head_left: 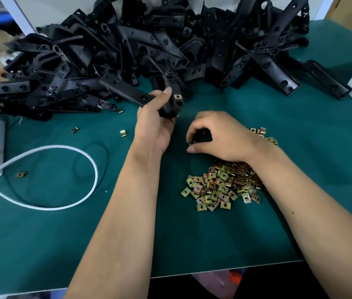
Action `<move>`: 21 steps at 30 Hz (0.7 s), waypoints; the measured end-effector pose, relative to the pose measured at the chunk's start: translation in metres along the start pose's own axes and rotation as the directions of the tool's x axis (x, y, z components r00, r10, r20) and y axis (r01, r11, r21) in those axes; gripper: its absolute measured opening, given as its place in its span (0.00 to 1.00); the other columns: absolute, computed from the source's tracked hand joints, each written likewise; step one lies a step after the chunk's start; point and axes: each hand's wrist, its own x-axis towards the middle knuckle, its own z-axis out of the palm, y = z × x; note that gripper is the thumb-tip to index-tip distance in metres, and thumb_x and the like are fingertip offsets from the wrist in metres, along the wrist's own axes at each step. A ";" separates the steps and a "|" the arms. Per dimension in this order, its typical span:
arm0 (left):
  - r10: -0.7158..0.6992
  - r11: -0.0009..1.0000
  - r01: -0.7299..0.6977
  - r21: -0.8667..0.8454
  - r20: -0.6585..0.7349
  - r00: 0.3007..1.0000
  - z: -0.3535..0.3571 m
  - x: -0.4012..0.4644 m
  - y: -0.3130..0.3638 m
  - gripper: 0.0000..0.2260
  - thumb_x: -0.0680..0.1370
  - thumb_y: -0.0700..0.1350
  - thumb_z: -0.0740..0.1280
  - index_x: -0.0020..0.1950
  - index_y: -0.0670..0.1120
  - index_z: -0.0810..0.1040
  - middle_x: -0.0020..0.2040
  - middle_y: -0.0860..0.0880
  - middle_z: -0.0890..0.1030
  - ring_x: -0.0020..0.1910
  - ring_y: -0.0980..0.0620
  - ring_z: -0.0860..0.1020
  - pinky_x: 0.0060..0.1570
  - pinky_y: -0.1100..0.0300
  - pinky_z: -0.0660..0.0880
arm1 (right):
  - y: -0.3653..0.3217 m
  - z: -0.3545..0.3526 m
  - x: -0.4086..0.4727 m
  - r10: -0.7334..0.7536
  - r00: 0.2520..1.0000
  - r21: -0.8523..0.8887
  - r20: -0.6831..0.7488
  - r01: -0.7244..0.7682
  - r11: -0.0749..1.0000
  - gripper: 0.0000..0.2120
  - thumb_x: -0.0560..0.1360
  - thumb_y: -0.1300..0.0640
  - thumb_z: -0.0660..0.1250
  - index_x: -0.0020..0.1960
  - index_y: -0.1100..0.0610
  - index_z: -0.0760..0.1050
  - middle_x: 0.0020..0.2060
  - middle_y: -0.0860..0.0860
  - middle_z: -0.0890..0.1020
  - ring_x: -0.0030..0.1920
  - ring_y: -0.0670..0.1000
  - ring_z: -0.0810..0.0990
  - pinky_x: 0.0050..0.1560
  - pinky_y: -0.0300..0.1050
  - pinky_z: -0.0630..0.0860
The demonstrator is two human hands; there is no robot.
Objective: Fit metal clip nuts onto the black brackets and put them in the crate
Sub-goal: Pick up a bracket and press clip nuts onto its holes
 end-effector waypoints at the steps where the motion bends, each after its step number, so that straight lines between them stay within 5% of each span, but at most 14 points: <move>1: -0.006 1.000 0.006 -0.012 0.005 1.000 0.001 -0.001 -0.001 0.08 0.77 0.38 0.73 0.48 0.47 0.75 0.45 0.48 0.82 0.43 0.51 0.82 0.41 0.58 0.78 | 0.000 0.001 0.000 0.005 1.000 0.015 -0.013 -0.005 1.000 0.08 0.72 0.51 0.80 0.47 0.51 0.83 0.44 0.44 0.81 0.46 0.46 0.78 0.52 0.45 0.74; 3: -0.016 1.000 0.016 -0.020 0.005 1.000 0.003 -0.002 -0.002 0.09 0.77 0.40 0.75 0.49 0.46 0.75 0.48 0.46 0.82 0.47 0.50 0.82 0.46 0.56 0.79 | 0.003 0.000 -0.001 0.043 0.997 0.040 -0.069 -0.040 0.998 0.08 0.72 0.52 0.79 0.45 0.51 0.81 0.40 0.44 0.82 0.41 0.44 0.79 0.47 0.46 0.77; 6: -0.011 1.000 0.011 0.000 -0.003 1.000 0.003 -0.002 -0.005 0.13 0.76 0.37 0.75 0.42 0.49 0.72 0.37 0.53 0.82 0.38 0.55 0.83 0.39 0.60 0.79 | 0.009 0.000 -0.001 0.104 0.984 0.124 -0.148 -0.086 0.989 0.08 0.72 0.54 0.80 0.43 0.53 0.81 0.37 0.45 0.83 0.38 0.45 0.81 0.44 0.44 0.79; 14: -0.019 0.999 0.020 -0.046 0.024 1.000 0.006 -0.007 -0.004 0.14 0.75 0.33 0.73 0.44 0.48 0.73 0.32 0.56 0.81 0.35 0.57 0.83 0.33 0.63 0.78 | 0.016 -0.001 0.001 0.177 0.958 0.146 -0.227 -0.146 0.978 0.08 0.75 0.63 0.75 0.48 0.51 0.87 0.41 0.44 0.86 0.43 0.42 0.84 0.50 0.37 0.81; 21: -0.036 0.998 0.039 -0.056 0.056 0.998 0.006 -0.007 -0.005 0.13 0.76 0.32 0.73 0.42 0.47 0.73 0.31 0.55 0.80 0.34 0.57 0.83 0.34 0.63 0.78 | 0.018 -0.001 0.000 0.264 0.886 0.173 -0.381 -0.212 0.962 0.02 0.75 0.55 0.77 0.46 0.53 0.85 0.34 0.44 0.85 0.36 0.42 0.83 0.44 0.39 0.80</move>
